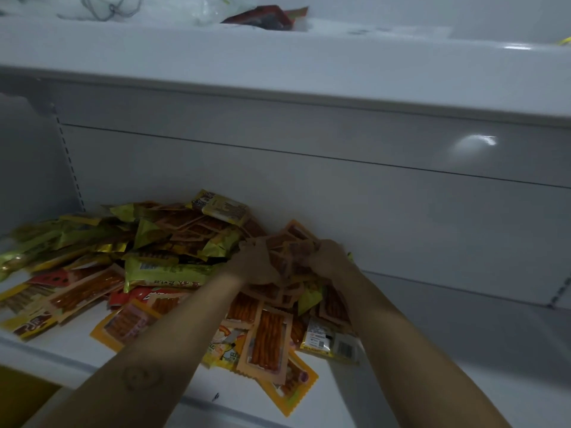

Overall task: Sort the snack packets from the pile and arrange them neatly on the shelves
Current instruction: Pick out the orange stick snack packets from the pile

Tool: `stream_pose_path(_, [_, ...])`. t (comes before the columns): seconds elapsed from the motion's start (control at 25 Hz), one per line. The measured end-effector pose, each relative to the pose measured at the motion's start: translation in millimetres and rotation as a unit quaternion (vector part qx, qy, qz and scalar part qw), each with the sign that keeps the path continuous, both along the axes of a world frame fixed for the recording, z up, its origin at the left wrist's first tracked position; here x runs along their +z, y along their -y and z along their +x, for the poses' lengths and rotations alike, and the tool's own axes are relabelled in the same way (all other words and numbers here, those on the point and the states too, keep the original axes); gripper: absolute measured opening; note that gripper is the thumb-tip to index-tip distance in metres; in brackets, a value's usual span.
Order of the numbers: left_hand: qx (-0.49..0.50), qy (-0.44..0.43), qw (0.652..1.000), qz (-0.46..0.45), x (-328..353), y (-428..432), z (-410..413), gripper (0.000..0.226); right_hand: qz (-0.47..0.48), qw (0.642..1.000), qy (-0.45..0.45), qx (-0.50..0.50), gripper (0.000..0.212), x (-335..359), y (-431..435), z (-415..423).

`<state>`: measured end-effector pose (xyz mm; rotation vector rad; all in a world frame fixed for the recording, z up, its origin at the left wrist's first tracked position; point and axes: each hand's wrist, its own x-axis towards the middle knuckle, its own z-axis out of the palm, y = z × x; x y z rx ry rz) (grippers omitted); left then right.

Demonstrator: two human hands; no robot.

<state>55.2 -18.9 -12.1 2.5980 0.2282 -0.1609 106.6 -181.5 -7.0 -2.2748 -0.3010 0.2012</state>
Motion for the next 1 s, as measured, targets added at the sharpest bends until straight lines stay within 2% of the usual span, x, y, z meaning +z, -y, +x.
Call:
stream_pose_path(0.24, [0.044,0.066,0.993,-0.088,-1,2,-5,0.126,-0.005,1.0,-0.026,0.018,0.019,10,1,-3])
stream_pose_path(0.32, [0.07,0.091,0.988,-0.104,-2,6,-8,0.124,0.001,0.999,-0.044,0.02,0.021,12,2,-3])
stream_pose_path(0.52, [0.13,0.122,0.982,-0.057,-6,18,-10,0.12,0.078,0.993,-0.084,-0.014,0.014,8,3,-4])
stream_pose_path(0.56, [0.126,0.118,0.984,-0.048,-5,19,-11,0.116,0.073,0.994,-0.077,-0.016,0.014,8,1,-3])
stream_pose_path(0.72, [0.101,0.099,0.99,-0.02,3,13,-12,0.074,0.012,0.999,-0.042,0.0,0.023,8,-2,6])
stream_pose_path(0.84, [0.099,0.114,0.988,-0.022,3,9,-13,0.064,-0.029,0.999,-0.016,0.01,0.033,9,-2,7])
stream_pose_path(0.96, [0.091,0.128,0.988,-0.005,8,0,-15,0.057,-0.042,0.998,-0.019,0.033,0.011,13,-5,5])
stream_pose_path(1.0, [0.087,0.131,0.987,-0.014,10,-5,-16,0.059,-0.053,0.997,-0.029,0.046,0.02,12,-7,7])
